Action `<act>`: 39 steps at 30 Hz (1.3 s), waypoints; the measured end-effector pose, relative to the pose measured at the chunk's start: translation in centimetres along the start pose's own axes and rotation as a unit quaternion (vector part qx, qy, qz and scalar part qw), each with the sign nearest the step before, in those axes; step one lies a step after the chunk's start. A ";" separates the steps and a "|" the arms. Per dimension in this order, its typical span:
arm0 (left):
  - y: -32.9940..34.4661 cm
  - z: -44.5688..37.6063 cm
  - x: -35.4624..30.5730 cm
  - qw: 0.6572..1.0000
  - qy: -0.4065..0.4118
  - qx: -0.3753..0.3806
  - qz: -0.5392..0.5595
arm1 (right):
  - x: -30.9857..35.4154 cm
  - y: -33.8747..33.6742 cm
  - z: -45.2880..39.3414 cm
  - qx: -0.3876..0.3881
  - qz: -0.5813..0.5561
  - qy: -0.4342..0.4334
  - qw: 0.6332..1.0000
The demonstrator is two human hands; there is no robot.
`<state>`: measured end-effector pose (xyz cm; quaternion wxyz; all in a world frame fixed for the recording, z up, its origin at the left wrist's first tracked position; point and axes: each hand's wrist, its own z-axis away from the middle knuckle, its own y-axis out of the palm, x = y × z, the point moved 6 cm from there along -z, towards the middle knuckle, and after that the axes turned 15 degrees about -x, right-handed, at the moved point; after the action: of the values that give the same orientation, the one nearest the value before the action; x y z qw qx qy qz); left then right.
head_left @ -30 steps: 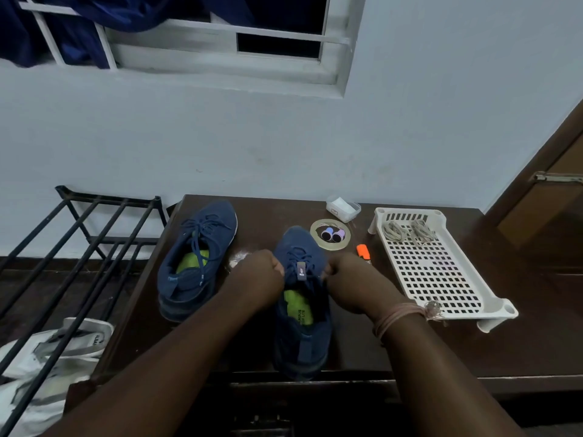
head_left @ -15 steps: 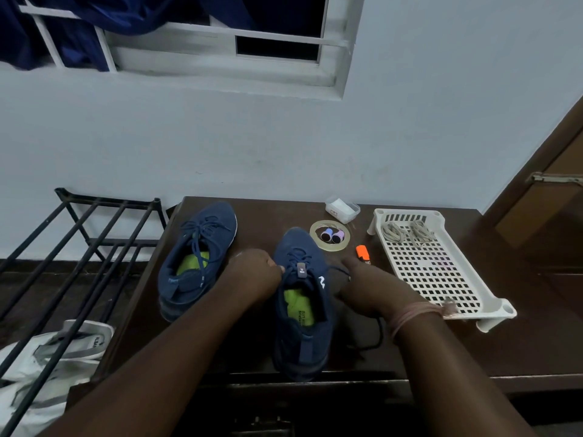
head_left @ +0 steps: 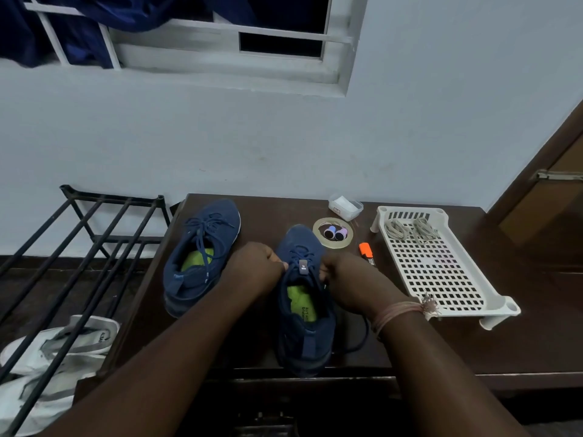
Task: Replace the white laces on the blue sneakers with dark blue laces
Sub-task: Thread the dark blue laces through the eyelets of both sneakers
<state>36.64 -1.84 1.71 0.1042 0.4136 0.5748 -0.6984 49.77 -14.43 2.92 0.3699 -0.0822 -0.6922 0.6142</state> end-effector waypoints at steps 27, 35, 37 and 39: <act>-8.7 4.9 -4.5 0.955 -0.116 0.035 0.270 | 1.8 -9.3 5.7 0.012 -0.313 0.159 0.936; -14.4 7.6 -12.1 0.916 -0.129 0.141 0.351 | 8.9 -16.8 7.6 0.118 -0.510 0.175 0.834; -15.6 8.1 -13.1 0.912 -0.129 0.152 0.358 | 9.5 -18.4 8.0 0.117 -0.530 0.163 0.824; -16.4 8.5 -13.6 0.914 -0.120 0.151 0.358 | 9.6 -19.4 8.1 0.092 -0.555 0.151 0.813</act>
<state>31.22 -8.65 22.97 0.3513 0.5157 0.2592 -0.7372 44.58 -19.84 24.82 0.7535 0.2590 -0.4960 0.3451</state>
